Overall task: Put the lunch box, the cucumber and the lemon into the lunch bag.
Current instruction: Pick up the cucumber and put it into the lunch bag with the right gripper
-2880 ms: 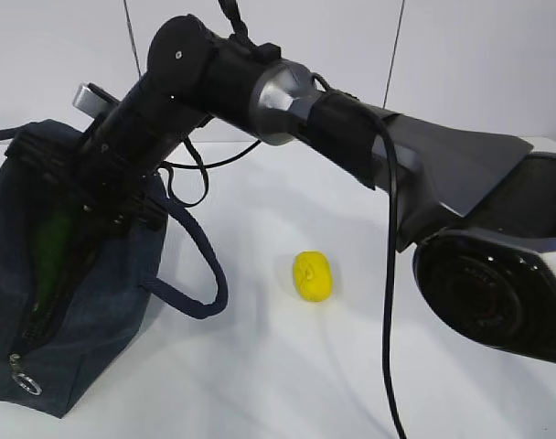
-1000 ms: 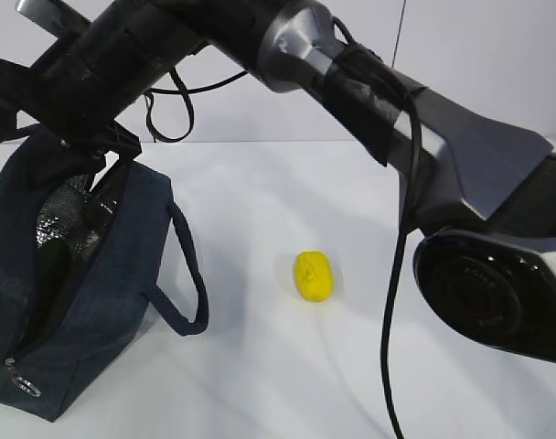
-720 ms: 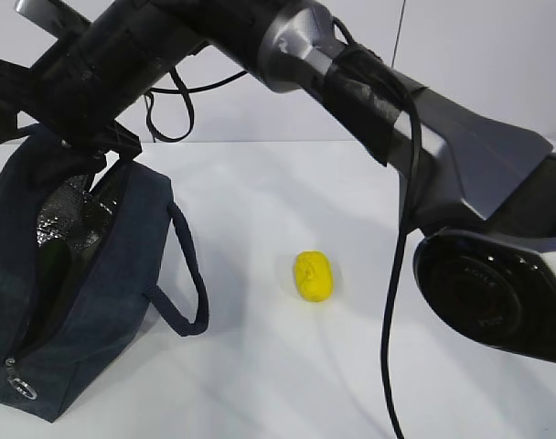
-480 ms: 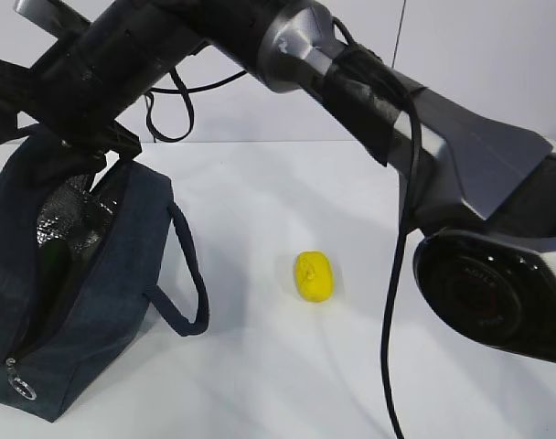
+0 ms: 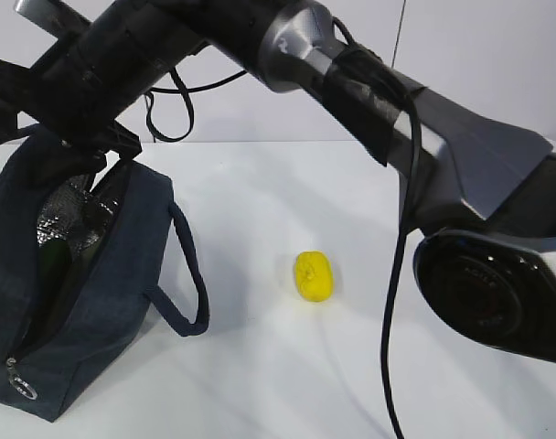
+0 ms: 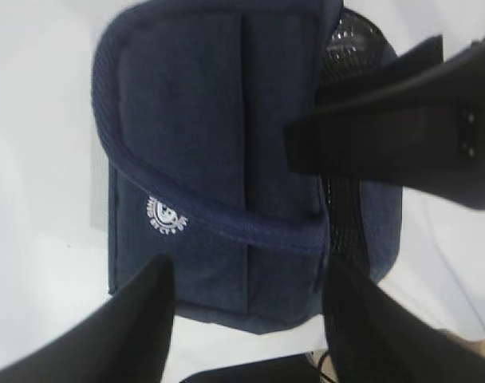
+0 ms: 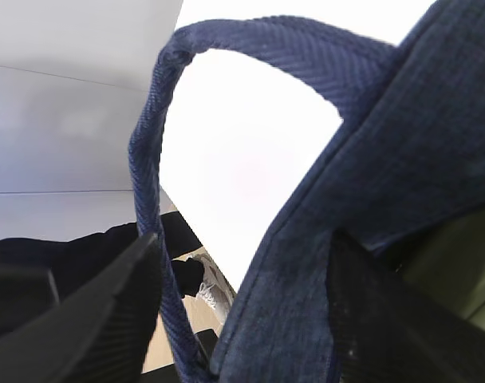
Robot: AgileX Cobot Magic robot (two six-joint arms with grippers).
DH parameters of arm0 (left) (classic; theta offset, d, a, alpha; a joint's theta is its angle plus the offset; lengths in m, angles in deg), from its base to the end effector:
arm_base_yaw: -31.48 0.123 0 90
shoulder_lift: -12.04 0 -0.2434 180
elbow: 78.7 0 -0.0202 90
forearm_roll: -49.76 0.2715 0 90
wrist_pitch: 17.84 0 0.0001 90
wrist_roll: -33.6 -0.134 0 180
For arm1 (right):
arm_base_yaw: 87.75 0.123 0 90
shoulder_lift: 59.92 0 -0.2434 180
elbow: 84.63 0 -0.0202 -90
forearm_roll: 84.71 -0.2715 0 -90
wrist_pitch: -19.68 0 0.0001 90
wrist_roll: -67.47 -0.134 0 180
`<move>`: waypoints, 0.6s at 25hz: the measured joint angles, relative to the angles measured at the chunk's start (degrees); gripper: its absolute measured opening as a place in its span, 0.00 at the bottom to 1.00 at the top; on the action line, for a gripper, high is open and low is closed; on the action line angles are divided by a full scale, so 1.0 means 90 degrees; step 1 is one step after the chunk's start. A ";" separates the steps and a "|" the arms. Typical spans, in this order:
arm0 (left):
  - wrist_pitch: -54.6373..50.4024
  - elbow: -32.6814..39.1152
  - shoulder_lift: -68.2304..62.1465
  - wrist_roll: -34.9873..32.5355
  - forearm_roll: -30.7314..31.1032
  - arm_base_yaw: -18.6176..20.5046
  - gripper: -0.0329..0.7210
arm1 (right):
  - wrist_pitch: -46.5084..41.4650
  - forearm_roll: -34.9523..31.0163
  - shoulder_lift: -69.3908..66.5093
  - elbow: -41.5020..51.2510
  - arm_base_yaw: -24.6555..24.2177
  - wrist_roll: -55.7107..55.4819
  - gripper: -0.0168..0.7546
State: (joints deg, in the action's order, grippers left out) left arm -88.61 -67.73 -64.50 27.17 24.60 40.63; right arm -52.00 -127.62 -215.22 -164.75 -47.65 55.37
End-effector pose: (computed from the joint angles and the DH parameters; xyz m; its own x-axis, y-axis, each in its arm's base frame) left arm 0.2679 -0.0113 0.2792 -0.9047 -0.1840 -0.3843 -0.0245 0.9230 -0.3841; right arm 0.3595 0.4160 0.2343 -0.9040 -0.2869 -0.3171 -0.4249 0.5198 0.7411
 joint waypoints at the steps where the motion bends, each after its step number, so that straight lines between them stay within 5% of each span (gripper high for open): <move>1: 0.0000 0.0075 0.0035 0.0000 -0.0024 -0.0015 0.61 | 0.0000 0.0000 0.0000 0.0000 0.0000 0.0000 0.63; 15: 0.0000 0.0268 -0.0395 -0.0021 -0.0197 -0.0936 0.59 | 0.0000 0.0000 0.0000 0.0000 0.0000 0.0011 0.63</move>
State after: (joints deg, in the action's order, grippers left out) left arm -88.61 -65.32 -68.05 26.98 22.82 32.21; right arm -52.00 -127.62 -215.22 -164.75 -47.65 55.47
